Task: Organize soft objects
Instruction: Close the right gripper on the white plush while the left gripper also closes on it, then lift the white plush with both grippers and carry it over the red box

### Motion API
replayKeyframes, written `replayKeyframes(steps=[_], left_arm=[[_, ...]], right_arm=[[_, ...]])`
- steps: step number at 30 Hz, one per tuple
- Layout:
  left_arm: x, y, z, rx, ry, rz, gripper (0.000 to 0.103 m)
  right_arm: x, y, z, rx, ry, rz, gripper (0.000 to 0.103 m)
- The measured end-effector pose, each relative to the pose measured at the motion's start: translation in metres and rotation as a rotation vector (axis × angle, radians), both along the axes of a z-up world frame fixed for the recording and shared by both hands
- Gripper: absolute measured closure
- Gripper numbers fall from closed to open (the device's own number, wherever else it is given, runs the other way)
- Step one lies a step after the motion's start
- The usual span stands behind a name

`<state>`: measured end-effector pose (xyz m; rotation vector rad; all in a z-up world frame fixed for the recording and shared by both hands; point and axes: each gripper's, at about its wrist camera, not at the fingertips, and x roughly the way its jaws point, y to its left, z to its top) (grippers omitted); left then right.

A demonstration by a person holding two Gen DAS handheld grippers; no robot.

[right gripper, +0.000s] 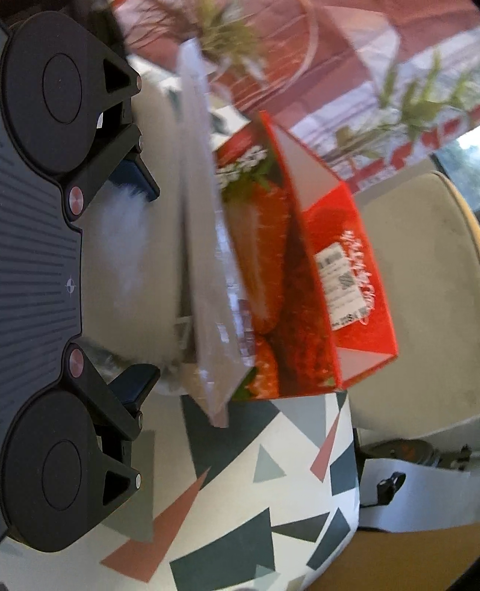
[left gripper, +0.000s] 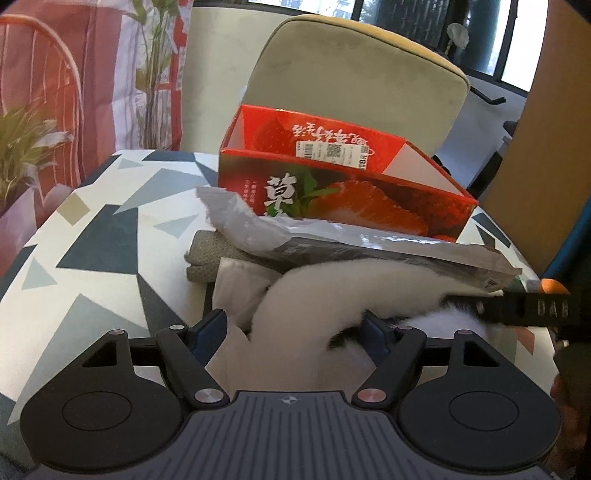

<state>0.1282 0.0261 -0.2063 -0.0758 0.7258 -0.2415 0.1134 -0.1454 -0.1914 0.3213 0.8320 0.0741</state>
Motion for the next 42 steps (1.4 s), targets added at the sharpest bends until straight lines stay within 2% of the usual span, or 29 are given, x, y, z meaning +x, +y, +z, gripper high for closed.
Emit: replayKeyframes(steps=[3,10,13,15,19,22,23,24,28,30,33,42], left_arm=[[0.0,0.001,-0.001,-0.009,0.011,0.01,0.024],[0.0,0.001,-0.004,-0.001,0.017,0.011,0.023],[-0.001,0.0,-0.006,0.001,0.023,0.01,0.023],[-0.002,0.001,-0.007,-0.004,0.022,0.012,0.024],[-0.003,-0.002,-0.007,0.0,0.01,-0.004,0.033],[-0.005,-0.005,-0.006,-0.004,-0.001,-0.035,0.049],[-0.006,-0.005,-0.006,-0.013,-0.004,-0.049,0.059],[-0.006,-0.005,-0.006,-0.032,-0.004,-0.061,0.069],[-0.008,-0.001,-0.002,-0.072,-0.022,-0.047,0.085],[-0.011,0.002,0.002,-0.077,-0.046,-0.028,0.086],[-0.016,0.009,0.009,-0.112,-0.083,-0.016,0.086],[-0.035,0.015,0.031,-0.112,-0.194,0.018,0.086]], right_arm=[[-0.007,-0.005,-0.008,-0.002,0.031,-0.007,0.011],[-0.016,-0.018,-0.025,0.015,0.099,-0.033,0.045],[-0.017,-0.016,-0.025,0.014,0.089,-0.015,0.061],[-0.017,-0.012,-0.023,-0.001,0.074,0.008,0.065],[-0.018,-0.009,-0.023,-0.02,0.047,0.026,0.064],[-0.017,-0.009,-0.027,0.006,0.051,0.021,0.063],[-0.017,-0.009,-0.028,0.01,0.05,0.025,0.064],[-0.017,-0.008,-0.029,0.008,0.048,0.031,0.066],[-0.021,-0.01,-0.021,0.036,0.018,0.035,0.079],[-0.025,-0.012,-0.014,0.041,-0.013,0.027,0.084],[-0.032,-0.015,-0.003,0.051,-0.064,0.018,0.086],[-0.054,-0.006,0.031,0.005,-0.219,0.048,0.086]])
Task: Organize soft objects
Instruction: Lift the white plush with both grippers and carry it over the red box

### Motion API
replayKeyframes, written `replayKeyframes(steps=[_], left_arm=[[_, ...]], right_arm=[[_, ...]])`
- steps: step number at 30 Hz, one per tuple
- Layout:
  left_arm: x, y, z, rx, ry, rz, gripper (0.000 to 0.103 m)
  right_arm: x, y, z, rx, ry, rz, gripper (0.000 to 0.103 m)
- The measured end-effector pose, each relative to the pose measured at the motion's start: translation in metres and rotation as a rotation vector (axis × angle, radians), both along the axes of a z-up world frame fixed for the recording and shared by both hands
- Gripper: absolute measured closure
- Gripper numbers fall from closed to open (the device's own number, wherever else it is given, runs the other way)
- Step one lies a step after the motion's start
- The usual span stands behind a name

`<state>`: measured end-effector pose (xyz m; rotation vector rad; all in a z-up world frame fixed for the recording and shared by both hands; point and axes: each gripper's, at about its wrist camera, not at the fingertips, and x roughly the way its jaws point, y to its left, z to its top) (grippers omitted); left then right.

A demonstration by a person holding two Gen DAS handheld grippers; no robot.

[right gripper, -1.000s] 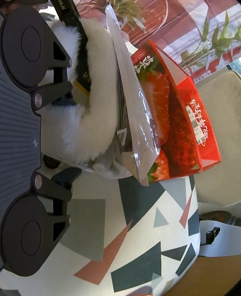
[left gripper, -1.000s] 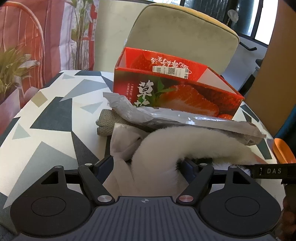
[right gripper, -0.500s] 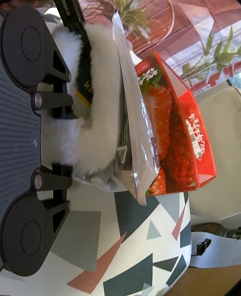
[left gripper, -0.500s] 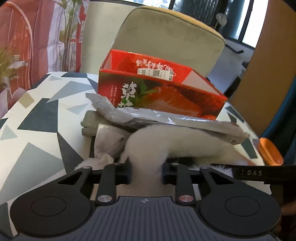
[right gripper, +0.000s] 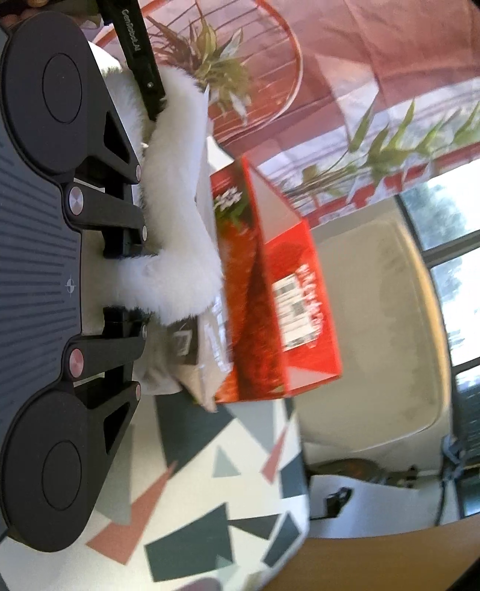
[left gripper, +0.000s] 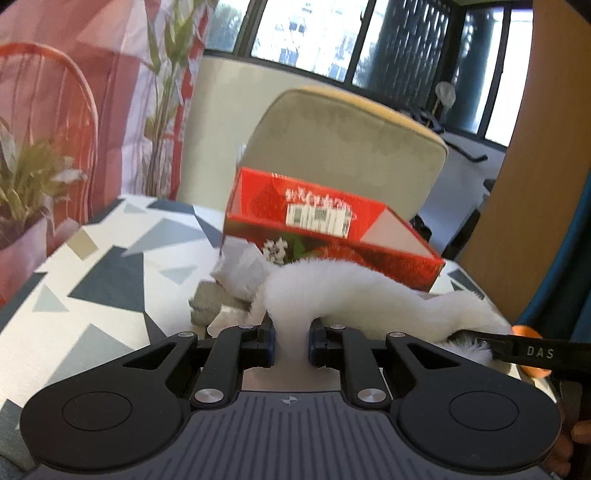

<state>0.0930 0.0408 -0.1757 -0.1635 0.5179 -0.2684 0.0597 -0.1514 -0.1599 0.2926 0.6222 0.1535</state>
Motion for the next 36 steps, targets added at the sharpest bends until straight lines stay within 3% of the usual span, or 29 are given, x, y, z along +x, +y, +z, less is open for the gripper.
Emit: replayKeyframes(steps=[12,22,36], left_arm=[[-0.022,0.007,0.026,-0.012,-0.118,-0.008,0.086],[-0.021,0.019,0.045,-0.045,-0.132,-0.01,0.086],[0.02,0.011,0.09,-0.021,-0.193,-0.071,0.086]], right_arm=[[-0.022,0.014,0.04,-0.037,-0.127,0.028,0.088],[-0.026,0.027,0.071,-0.103,-0.182,0.064,0.089],[0.019,0.016,0.106,-0.105,-0.21,0.095,0.089]])
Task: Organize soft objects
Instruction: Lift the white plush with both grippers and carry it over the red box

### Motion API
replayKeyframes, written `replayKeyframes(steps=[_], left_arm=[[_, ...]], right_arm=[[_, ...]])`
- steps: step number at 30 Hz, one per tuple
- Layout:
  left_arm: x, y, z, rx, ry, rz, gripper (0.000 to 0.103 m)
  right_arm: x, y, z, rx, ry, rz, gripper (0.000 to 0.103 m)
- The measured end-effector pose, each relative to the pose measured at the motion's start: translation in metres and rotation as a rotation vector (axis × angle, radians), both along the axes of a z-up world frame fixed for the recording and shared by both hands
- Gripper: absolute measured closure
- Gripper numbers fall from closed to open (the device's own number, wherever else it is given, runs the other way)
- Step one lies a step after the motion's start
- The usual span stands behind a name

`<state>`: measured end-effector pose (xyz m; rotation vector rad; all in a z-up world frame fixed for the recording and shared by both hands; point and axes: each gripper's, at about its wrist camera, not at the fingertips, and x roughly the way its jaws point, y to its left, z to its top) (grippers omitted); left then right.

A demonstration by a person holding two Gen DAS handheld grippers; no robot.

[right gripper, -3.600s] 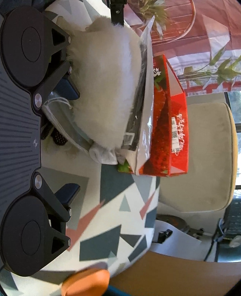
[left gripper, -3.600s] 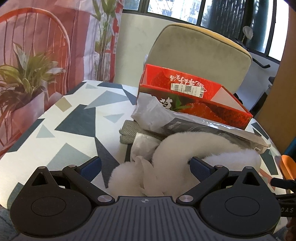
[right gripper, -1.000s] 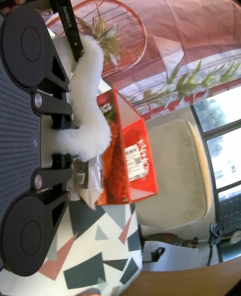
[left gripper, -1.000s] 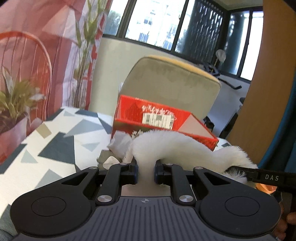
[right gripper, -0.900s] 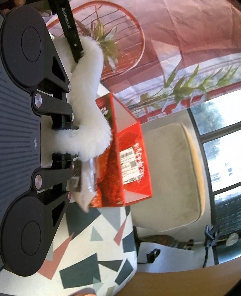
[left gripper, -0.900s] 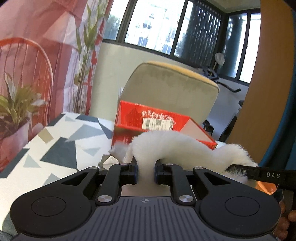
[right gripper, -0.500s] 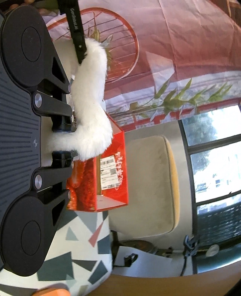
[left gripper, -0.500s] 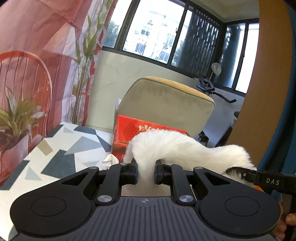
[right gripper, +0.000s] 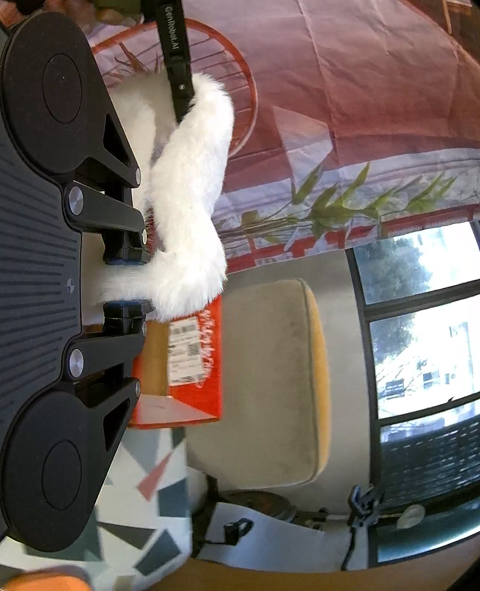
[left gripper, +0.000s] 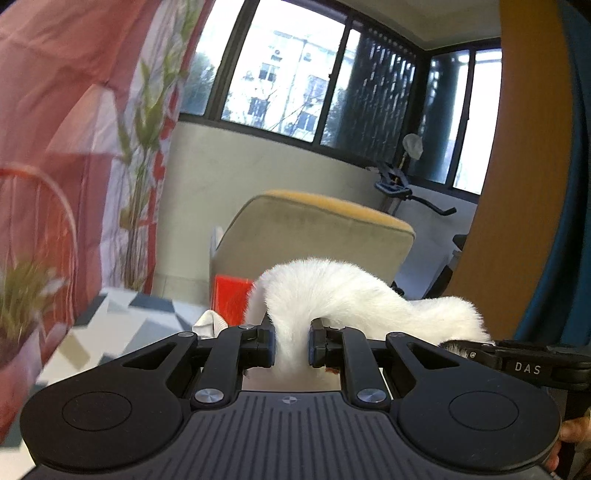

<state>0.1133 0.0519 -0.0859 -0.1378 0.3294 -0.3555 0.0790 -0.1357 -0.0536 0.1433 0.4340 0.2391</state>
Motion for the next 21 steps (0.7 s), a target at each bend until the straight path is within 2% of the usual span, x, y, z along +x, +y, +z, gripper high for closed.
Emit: replayKeyframes(steps=[10,17,21], left_arm=[[0.07,-0.031,0.028,0.105,-0.08,-0.039,0.086],[0.113,-0.058,0.035,0.172,-0.133,-0.088,0.086],[0.14,-0.073,0.032,0.218,-0.132,-0.12,0.086]], right_arm=[[0.067,-0.021,0.013,-0.002,-0.022,-0.029,0.089],[0.111,-0.037,0.014,-0.01,-0.071,-0.081,0.089],[0.135,-0.05,0.005,-0.008,-0.07,-0.102,0.089]])
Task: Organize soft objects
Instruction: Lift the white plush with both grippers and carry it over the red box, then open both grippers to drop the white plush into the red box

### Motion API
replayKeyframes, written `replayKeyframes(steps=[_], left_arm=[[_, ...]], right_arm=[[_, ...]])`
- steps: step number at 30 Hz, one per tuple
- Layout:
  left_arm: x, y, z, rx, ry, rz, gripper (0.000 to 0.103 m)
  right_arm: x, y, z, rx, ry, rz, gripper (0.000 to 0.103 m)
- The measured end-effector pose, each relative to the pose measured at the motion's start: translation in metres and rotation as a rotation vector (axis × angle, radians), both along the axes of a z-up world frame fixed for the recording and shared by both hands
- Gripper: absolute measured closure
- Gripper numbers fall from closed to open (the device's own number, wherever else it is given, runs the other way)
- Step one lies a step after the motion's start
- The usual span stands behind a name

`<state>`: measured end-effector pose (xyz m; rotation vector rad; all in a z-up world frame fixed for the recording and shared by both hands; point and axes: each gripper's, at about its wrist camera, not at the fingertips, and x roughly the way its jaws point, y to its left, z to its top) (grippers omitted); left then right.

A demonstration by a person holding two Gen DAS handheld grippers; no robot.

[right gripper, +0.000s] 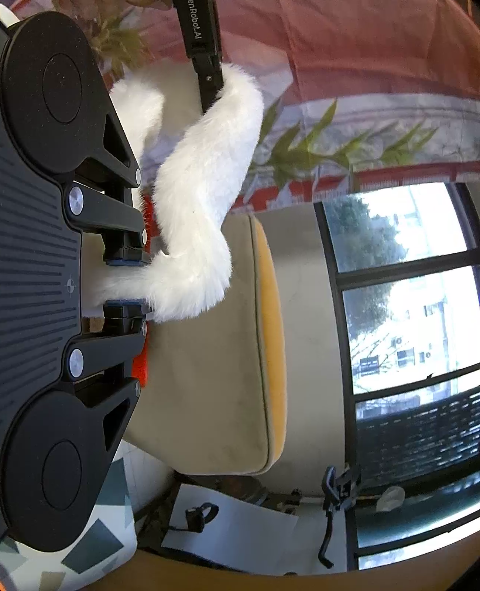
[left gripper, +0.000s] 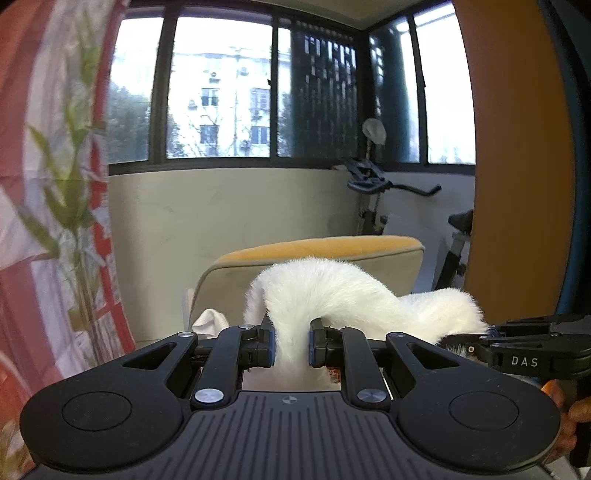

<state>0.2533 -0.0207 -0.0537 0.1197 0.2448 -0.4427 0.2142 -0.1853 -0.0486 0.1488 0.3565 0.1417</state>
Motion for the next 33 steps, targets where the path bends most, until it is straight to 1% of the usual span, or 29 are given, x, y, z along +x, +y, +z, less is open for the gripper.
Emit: replayKeyframes(steps=[1,5,9,12,15,16,18,20,23,25,28,29,30,31,32,33], left_arm=[[0.006,-0.004,-0.002,0.01,0.002,-0.002,0.086],[0.031,-0.01,-0.01,0.001,0.023,-0.011,0.086],[0.048,-0.018,-0.025,0.008,0.042,0.006,0.086],[0.06,-0.025,-0.045,0.06,0.104,0.019,0.086],[0.069,-0.027,-0.067,0.114,0.188,0.042,0.086],[0.071,-0.027,-0.075,0.137,0.218,0.06,0.086],[0.073,-0.03,-0.09,0.209,0.268,0.075,0.086],[0.074,-0.029,-0.101,0.259,0.285,0.082,0.086],[0.077,-0.024,-0.11,0.267,0.323,0.091,0.086],[0.079,-0.018,-0.113,0.266,0.355,0.099,0.084],[0.082,-0.012,-0.115,0.276,0.369,0.107,0.081],[0.084,-0.011,-0.115,0.279,0.37,0.105,0.074],[0.083,-0.009,-0.115,0.279,0.372,0.1,0.06],[0.083,-0.01,-0.114,0.278,0.37,0.095,0.053],[0.081,-0.01,-0.114,0.277,0.363,0.091,0.041],[0.078,-0.011,-0.113,0.276,0.353,0.087,0.034]], right_arm=[[0.005,-0.003,-0.003,0.001,0.003,-0.003,0.089],[0.024,-0.016,-0.018,0.007,0.001,-0.022,0.089],[0.04,-0.024,-0.037,0.01,0.018,-0.041,0.089],[0.052,-0.025,-0.052,-0.002,0.053,-0.045,0.089],[0.062,-0.023,-0.068,-0.011,0.1,-0.043,0.089],[0.066,-0.021,-0.074,-0.015,0.12,-0.041,0.089],[0.073,-0.017,-0.084,-0.025,0.17,-0.023,0.089],[0.078,-0.011,-0.093,-0.044,0.215,-0.009,0.089],[0.083,-0.001,-0.103,-0.074,0.26,0.002,0.089],[0.084,0.003,-0.108,-0.08,0.282,-0.006,0.089],[0.083,0.008,-0.112,-0.1,0.308,-0.026,0.087],[0.083,0.009,-0.113,-0.108,0.311,-0.028,0.086],[0.082,0.009,-0.114,-0.114,0.313,-0.032,0.083],[0.081,0.01,-0.114,-0.122,0.312,-0.037,0.081],[0.081,0.011,-0.113,-0.129,0.311,-0.044,0.08],[0.078,0.007,-0.112,-0.135,0.305,-0.051,0.078]])
